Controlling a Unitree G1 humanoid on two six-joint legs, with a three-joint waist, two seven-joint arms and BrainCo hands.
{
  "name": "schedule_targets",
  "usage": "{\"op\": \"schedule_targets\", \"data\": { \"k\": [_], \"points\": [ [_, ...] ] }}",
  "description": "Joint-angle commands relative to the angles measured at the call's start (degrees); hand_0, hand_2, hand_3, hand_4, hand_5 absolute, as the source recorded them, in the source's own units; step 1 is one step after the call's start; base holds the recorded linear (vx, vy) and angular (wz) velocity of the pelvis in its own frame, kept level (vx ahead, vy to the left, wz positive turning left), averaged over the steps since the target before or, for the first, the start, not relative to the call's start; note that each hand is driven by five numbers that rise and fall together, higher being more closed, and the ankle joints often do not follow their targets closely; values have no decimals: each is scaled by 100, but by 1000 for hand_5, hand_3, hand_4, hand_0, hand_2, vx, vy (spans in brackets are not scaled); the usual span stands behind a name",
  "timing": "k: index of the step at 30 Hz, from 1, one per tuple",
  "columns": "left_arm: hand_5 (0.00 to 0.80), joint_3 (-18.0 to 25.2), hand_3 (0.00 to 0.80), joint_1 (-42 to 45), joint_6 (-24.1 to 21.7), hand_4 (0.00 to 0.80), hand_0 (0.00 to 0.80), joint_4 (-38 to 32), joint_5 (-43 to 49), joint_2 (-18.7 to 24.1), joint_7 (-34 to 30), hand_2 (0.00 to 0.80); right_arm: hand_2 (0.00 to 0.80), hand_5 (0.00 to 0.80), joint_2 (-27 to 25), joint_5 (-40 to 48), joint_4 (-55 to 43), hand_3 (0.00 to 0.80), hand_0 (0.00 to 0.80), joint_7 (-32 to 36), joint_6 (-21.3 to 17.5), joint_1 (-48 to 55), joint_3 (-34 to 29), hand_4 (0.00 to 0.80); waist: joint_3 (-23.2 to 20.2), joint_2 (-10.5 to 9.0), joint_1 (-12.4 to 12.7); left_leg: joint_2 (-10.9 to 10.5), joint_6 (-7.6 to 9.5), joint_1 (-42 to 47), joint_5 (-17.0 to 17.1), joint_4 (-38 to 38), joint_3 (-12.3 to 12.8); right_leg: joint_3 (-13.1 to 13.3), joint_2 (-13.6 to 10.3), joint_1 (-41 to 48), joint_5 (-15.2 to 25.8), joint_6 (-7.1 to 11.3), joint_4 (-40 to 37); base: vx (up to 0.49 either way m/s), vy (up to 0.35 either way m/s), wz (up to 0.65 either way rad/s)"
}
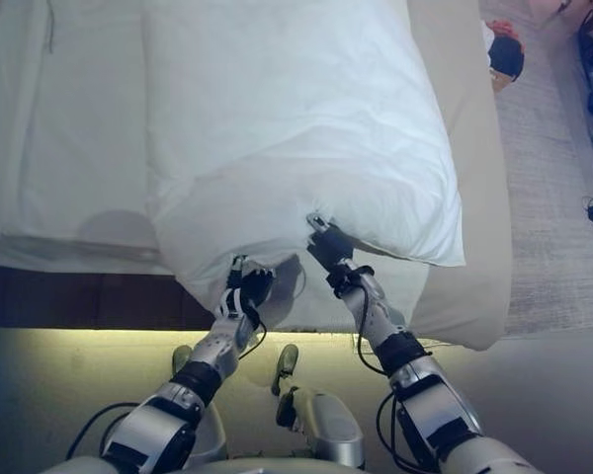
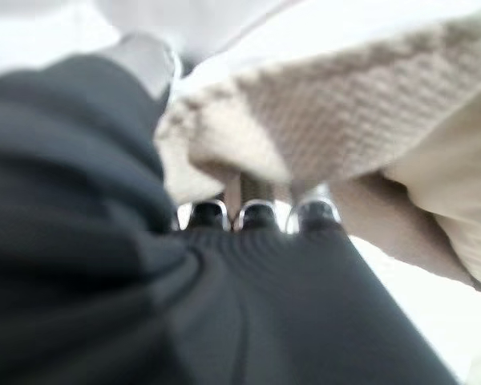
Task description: Make the bed neatly
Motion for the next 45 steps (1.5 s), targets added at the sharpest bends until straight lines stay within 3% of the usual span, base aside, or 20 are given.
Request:
{"op": "schedule_targets", "data": {
  "k": [1,7,8,9,15,18,23,31,39,45],
  "points": [
    [800,-21,800,-161,-111,800,800,-235,-138,-183,-100,800,800,800,84,-1,-664,800,800,327,-188,-56,-74,800,-474,102,128,62,201,-65,-4,-3,6,80,-462,50,-74,516,270,40,45,4],
    [800,-43,800,34,-137,800,800,-246,-138,-217,-71,800,772,772,79,-303,-562,772,772,93,63,54,-46,772,-593,215,166,-17,219,57,2,-25,-1,8,-554,164,-81,538,276,55,48,4],
    [800,-39,800,67,-135,800,800,-237,-138,-213,-80,800,82,82,55,-404,-507,82,82,-49,136,80,-42,82,-615,228,167,-26,220,79,3,-35,1,-1,-568,176,-83,542,277,59,66,2],
    [800,-26,800,94,-139,800,800,-215,-138,-210,-92,800,0,0,36,-528,-407,0,0,-181,245,95,-54,0,-631,254,177,-32,218,130,2,-49,8,-7,-579,222,-83,545,269,68,88,2],
    [800,162,800,542,-63,800,800,-116,-57,-21,-271,800,0,0,-232,-1801,406,0,0,-52,1022,915,33,0,-862,450,208,-155,273,383,-12,-148,-10,-15,-690,395,-137,571,283,84,112,4],
    [800,477,800,873,-20,800,800,140,304,112,-180,800,0,0,-258,-2197,1140,0,0,252,1168,1593,-72,0,-1048,609,226,-238,314,577,-42,-193,-12,-22,-759,548,-197,569,307,156,155,10],
    [800,1302,800,1259,54,800,800,655,711,290,-184,800,0,0,-260,-2838,2260,0,0,604,1182,2398,-493,0,-1391,944,171,-378,368,941,-80,-326,23,-16,-860,834,-302,586,304,158,169,5],
    [800,2260,800,1387,-195,800,800,991,763,397,-369,800,0,0,-242,-3514,3575,0,0,657,1271,2687,-1184,0,-1659,1232,43,-533,422,1289,-69,-555,17,-7,-879,1121,-389,565,293,63,111,0],
    [800,2909,800,1598,-111,800,800,859,934,610,-631,800,0,0,-397,-3691,3801,0,0,581,1050,2690,-1694,0,-1823,1378,91,-651,467,1421,-114,-588,-55,-50,-855,1275,-449,510,284,20,62,0],
    [800,3439,800,1943,-25,800,800,789,1170,876,-691,800,0,0,-518,-3528,3784,0,0,593,887,2679,-1932,0,-1891,1447,289,-730,494,1417,-121,-597,-178,-162,-886,1353,-462,499,241,-16,58,3]
  ]
}}
